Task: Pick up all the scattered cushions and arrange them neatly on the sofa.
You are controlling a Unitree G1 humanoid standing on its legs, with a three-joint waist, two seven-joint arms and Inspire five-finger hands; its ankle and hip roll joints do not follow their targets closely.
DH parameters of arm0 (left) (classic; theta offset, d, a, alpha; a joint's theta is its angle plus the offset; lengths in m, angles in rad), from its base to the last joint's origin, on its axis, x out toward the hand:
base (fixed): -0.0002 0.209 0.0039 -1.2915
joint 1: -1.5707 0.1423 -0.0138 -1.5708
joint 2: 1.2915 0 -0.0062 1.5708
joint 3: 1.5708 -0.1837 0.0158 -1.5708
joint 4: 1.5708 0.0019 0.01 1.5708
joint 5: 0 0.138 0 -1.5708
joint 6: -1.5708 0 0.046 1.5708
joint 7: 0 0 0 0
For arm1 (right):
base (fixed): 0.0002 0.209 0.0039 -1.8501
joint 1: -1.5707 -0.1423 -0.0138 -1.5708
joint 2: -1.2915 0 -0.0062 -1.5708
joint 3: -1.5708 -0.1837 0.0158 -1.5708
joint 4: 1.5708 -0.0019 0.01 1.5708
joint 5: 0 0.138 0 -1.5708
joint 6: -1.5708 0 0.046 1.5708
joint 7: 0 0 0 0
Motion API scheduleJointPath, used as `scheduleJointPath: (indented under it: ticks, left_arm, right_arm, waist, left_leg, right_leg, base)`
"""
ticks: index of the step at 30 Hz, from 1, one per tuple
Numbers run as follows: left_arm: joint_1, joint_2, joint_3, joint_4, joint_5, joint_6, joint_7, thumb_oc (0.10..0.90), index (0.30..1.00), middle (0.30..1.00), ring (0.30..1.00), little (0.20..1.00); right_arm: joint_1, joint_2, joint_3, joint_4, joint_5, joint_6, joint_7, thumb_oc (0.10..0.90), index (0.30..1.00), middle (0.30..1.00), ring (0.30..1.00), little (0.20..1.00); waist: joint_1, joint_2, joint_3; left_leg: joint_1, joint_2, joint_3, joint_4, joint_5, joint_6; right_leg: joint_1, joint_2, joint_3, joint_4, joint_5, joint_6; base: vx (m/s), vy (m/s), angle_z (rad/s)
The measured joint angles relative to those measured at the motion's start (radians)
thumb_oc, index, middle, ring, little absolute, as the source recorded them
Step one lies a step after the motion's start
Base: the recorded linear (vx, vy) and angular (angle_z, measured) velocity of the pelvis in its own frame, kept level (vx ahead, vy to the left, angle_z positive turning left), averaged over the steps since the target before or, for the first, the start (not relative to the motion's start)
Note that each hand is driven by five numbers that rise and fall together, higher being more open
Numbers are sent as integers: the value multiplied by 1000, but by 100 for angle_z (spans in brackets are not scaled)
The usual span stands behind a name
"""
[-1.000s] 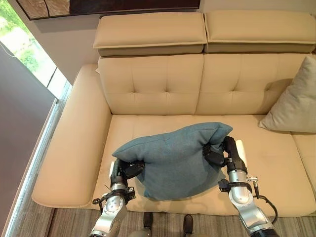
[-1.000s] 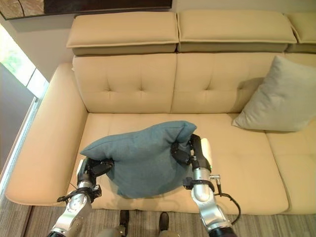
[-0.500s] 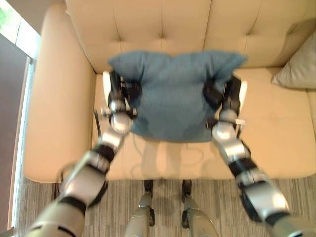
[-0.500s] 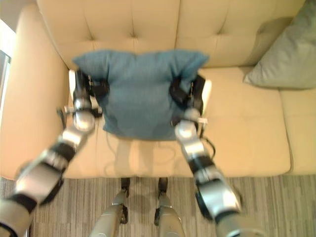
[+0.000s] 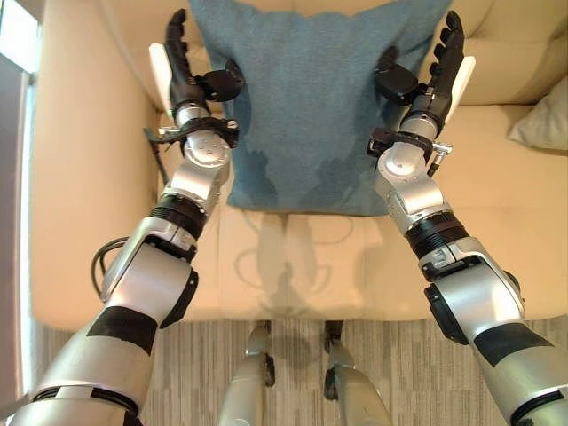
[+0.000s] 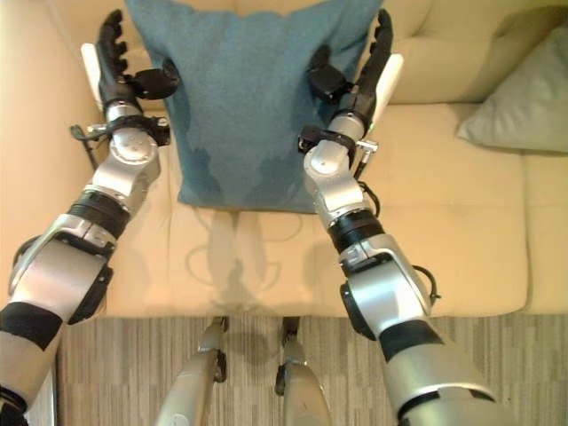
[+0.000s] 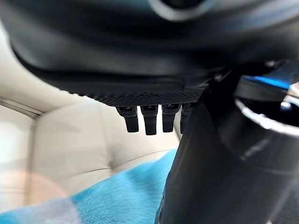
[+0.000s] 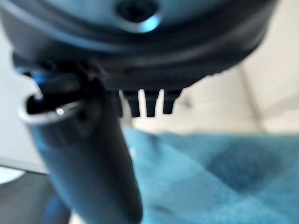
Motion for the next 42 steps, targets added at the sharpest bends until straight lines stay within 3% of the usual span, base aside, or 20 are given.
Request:
scheduleJointPath:
  ticks: [2, 3, 4, 6, 11, 14, 17, 21, 24, 26, 29, 30, 35, 38, 42]
  left_arm:
    - [-8, -7, -11, 22, -2, 0, -3, 800, 900, 900, 900, 900]
    - [-29, -5, -44, 54, -2, 1, -13, 800, 900, 900, 900, 900]
    - [-70, -5, -79, 86, -1, 3, -33, 800, 900, 900, 900, 900]
    - [-92, 18, -72, 77, 2, 1, -30, 800, 900, 900, 900, 900]
    - [-86, 30, -56, 68, 3, 2, -27, 800, 900, 900, 900, 900]
    - [-47, 31, -55, 22, 30, 2, -29, 800, 900, 900, 900, 900]
    - [-28, 36, -45, -5, 40, 6, -31, 800, 900, 900, 900, 900]
    - [95, 95, 21, -172, 49, 3, -33, 800, 900, 900, 900, 900]
    - [205, 132, 101, -262, 48, -5, -28, 800, 900, 900, 900, 900]
    - [383, 148, 230, -436, 51, -28, -36, 800, 900, 900, 900, 900]
    - [588, 140, 331, -559, 47, -54, -57, 800, 900, 900, 900, 900]
    - [770, 118, 386, -653, 36, -88, -83, 800, 900, 900, 900, 900]
    - [1125, 14, 527, -678, -7, -88, -182, 800, 900, 900, 900, 900]
    - [1300, -47, 535, -633, -12, -55, -212, 800, 900, 900, 900, 900]
    - [1463, -146, 508, -483, -10, -17, -293, 800, 900, 900, 900, 900]
  right_arm:
    - [-13, 0, 7, 30, 14, -5, 14, 800, 900, 900, 900, 900]
    - [-30, -3, 13, 60, 34, -7, 32, 800, 900, 900, 900, 900]
    - [-63, -20, 20, 94, 50, -8, 43, 800, 900, 900, 900, 900]
    - [-76, -21, 32, 86, 58, -9, 50, 800, 900, 900, 900, 900]
    - [-36, -16, 51, -2, 61, -11, 58, 800, 900, 900, 900, 900]
    - [67, -26, 29, -152, 60, -36, 74, 800, 900, 900, 900, 900]
    - [145, -27, 27, -188, 59, -35, 111, 800, 900, 900, 900, 900]
    - [350, -51, -16, -262, -2, -30, 160, 800, 900, 900, 900, 900]
    - [471, -89, -104, -274, -28, -18, 173, 800, 900, 900, 900, 900]
    - [580, -126, -218, -351, -80, -13, 196, 800, 900, 900, 900, 900]
    - [693, -130, -336, -416, -106, -11, 218, 800, 900, 900, 900, 900]
    - [801, -124, -407, -466, -126, -25, 232, 800, 900, 900, 900, 900]
    - [978, -105, -536, -457, -127, -9, 285, 800, 900, 900, 900, 900]
    - [1079, -47, -589, -435, -124, 10, 315, 800, 900, 900, 900, 900]
    - [1147, 19, -578, -337, -93, 27, 358, 800, 900, 900, 900, 900]
  waist:
    - [5, 4, 2]
    - [-2, 1, 0]
    - [-11, -4, 0]
    - [9, -2, 2]
    - [7, -1, 2]
    - [-2, -1, 2]
    - [-1, -1, 2]
    - [2, -1, 2]
    - [2, -2, 2]
    - [2, -2, 2]
    - [0, -2, 2]
    - [1, -3, 2]
    - [9, -6, -9]
    - [18, -10, -24]
    - [25, -3, -63]
  left_leg:
    - [13, 4, -5, 0, 2, 7]
    - [20, -15, -3, 0, 2, 6]
    - [20, -47, -5, 0, -7, -2]
    - [12, -34, 2, 0, -30, -6]
    - [8, 0, 8, -1, -72, -14]
    - [7, -5, 9, -1, -73, -15]
    - [7, -4, 8, 0, -72, -15]
    - [32, -5, 9, 0, -72, -15]
    - [66, -6, 7, -1, -74, -17]
    - [103, -6, 7, -1, -94, -13]
    - [163, -4, 7, -1, -115, -13]
    - [211, -5, 7, -2, -132, -17]
    - [295, -2, 8, -1, -159, -16]
    - [329, 0, 10, -1, -168, -14]
    - [371, 3, 12, -1, -176, -15]
  right_leg:
    - [-42, -5, 1, 62, -50, 41]
    - [-12, -17, 0, -42, -28, 43]
    - [-8, -43, -5, -54, 41, 34]
    - [-21, -35, 1, -53, 25, 20]
    - [-33, -2, 4, -53, 29, 14]
    - [-34, -7, 3, -53, 30, 13]
    - [-32, -6, 3, -53, 30, 13]
    - [-5, -6, -1, -53, 29, 13]
    - [33, -8, -10, -53, 25, 15]
    - [70, -8, -12, -53, 6, 8]
    - [132, -7, -21, -54, -13, 6]
    - [181, -8, -23, -54, -30, 9]
    - [263, -6, -22, -54, -54, 6]
    - [296, -4, -22, -54, -64, 3]
    - [338, -2, -21, -54, -80, 6]
  base:
    - [-2, -15, -11]
    - [1, -11, 40]
    - [13, -4, 41]
    - [23, -1, 5]
    - [33, 11, -10]
    - [34, -6, -1]
    - [25, -7, 0]
    - [21, -16, 2]
    - [67, -37, 6]
    - [93, -49, 3]
    - [82, -50, 4]
    - [49, -49, 1]
    - [11, -61, 0]
    - [-26, -105, -1]
    - [-141, -123, -2]
